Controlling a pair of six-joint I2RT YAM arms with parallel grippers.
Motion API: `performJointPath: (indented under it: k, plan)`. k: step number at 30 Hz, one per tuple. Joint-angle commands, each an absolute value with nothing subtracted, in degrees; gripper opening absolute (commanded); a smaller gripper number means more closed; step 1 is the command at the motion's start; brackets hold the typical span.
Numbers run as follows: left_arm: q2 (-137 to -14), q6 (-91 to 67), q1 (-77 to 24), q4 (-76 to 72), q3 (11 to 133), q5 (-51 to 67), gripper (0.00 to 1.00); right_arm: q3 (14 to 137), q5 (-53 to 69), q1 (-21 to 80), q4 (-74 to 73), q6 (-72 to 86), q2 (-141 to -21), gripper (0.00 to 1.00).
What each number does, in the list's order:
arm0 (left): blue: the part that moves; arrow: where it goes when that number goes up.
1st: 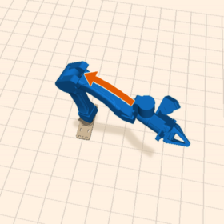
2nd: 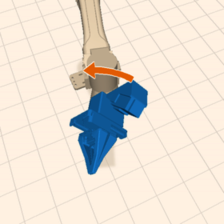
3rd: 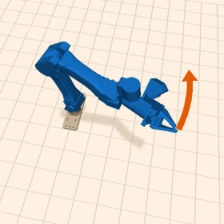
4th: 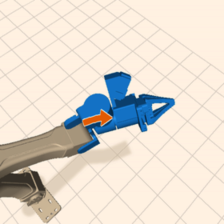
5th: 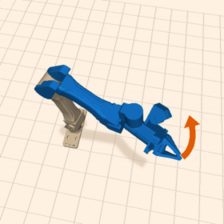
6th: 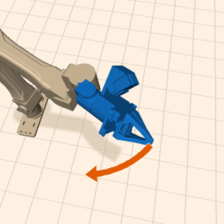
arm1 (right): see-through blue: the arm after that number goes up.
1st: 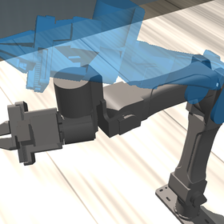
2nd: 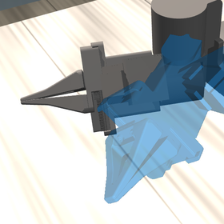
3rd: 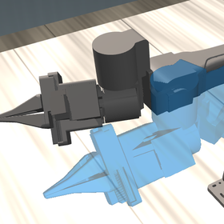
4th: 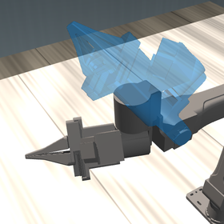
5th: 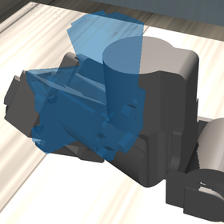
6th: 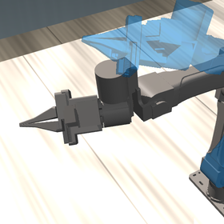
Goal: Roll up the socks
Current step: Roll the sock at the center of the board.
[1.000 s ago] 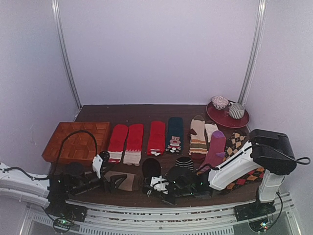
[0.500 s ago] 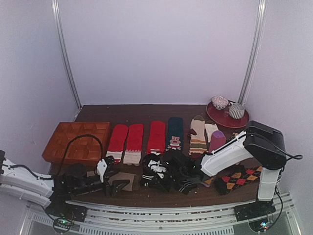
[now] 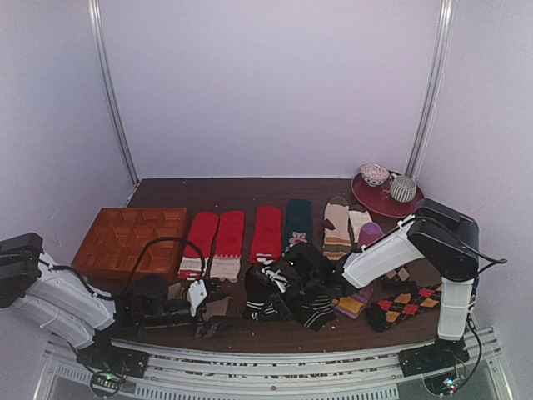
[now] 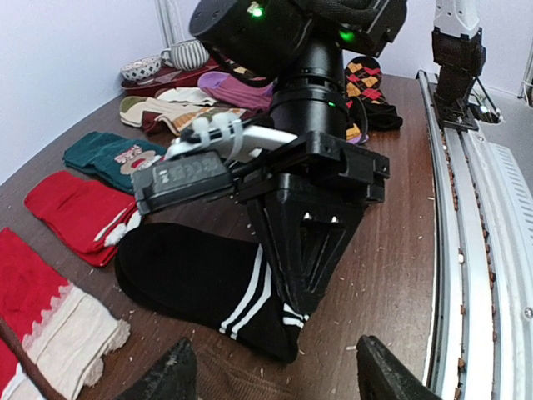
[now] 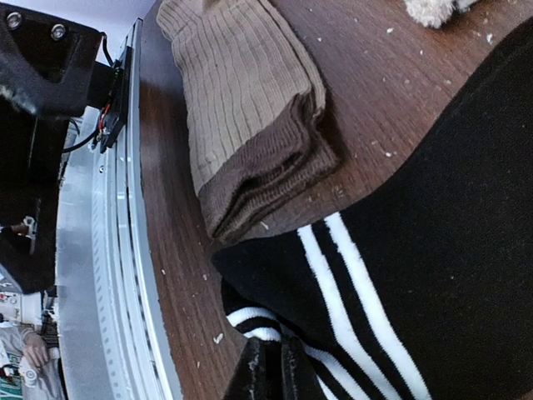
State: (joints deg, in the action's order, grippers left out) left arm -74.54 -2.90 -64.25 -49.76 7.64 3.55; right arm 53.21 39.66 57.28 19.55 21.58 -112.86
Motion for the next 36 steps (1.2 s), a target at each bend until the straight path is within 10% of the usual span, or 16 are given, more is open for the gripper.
performJointPath:
  k: [1, 10, 36]
  plan:
    - [-79.96, 1.97, -64.6, -52.95, 13.37, 8.22, 0.64, 50.65, 43.35, 56.49, 8.79, 26.26, -116.19, 0.0]
    - [-88.65, 2.68, -64.86, -54.76, 16.94, 13.66, 0.36, 52.07, 42.96, 54.05, 3.52, 26.64, -116.72, 0.01]
    - [-104.0, 4.01, -65.67, -56.85, 22.9, 8.94, 0.43, 51.04, 44.27, 53.77, 3.52, 26.2, -117.55, 0.02]
